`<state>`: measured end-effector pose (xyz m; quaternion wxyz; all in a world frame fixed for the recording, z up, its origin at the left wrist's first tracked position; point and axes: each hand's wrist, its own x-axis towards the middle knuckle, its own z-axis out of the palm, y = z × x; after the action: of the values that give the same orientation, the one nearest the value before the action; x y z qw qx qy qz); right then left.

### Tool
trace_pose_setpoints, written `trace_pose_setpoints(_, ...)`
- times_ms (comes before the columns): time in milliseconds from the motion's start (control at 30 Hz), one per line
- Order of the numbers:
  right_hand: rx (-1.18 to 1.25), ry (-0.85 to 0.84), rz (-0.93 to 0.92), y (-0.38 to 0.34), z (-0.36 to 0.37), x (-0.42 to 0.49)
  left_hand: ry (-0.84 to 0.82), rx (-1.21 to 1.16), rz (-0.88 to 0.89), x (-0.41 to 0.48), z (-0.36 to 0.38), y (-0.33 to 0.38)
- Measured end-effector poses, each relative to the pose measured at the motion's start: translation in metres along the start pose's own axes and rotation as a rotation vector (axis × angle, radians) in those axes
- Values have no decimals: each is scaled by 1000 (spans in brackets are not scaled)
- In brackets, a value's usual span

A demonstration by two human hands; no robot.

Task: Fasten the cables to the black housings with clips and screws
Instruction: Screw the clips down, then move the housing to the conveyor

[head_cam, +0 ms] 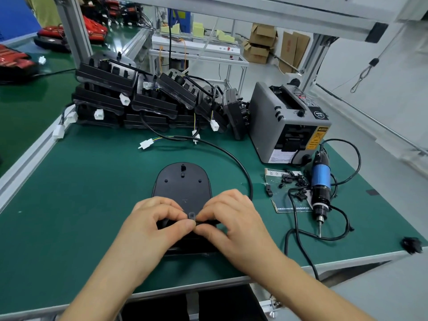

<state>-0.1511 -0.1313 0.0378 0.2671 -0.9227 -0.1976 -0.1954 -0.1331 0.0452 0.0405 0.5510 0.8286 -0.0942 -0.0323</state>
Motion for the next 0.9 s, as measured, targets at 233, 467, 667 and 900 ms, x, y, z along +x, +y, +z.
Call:
trace_pose_setpoints(233, -337, -136, 620, 96, -71, 43, -6, -25, -23, -3, 0, 4)
trace_pose_setpoints(467, -655, -316, 770, 159, -69, 53, -7, -19, -15, -3, -1, 4)
trace_pose_setpoints(667, -661, -373, 795, 163, -70, 53, -16, -7, -12, -3, -2, 5)
trace_pose_setpoints(900, -659, -378, 773, 164, -71, 47, -23, 6, -3, -3, -2, 5)
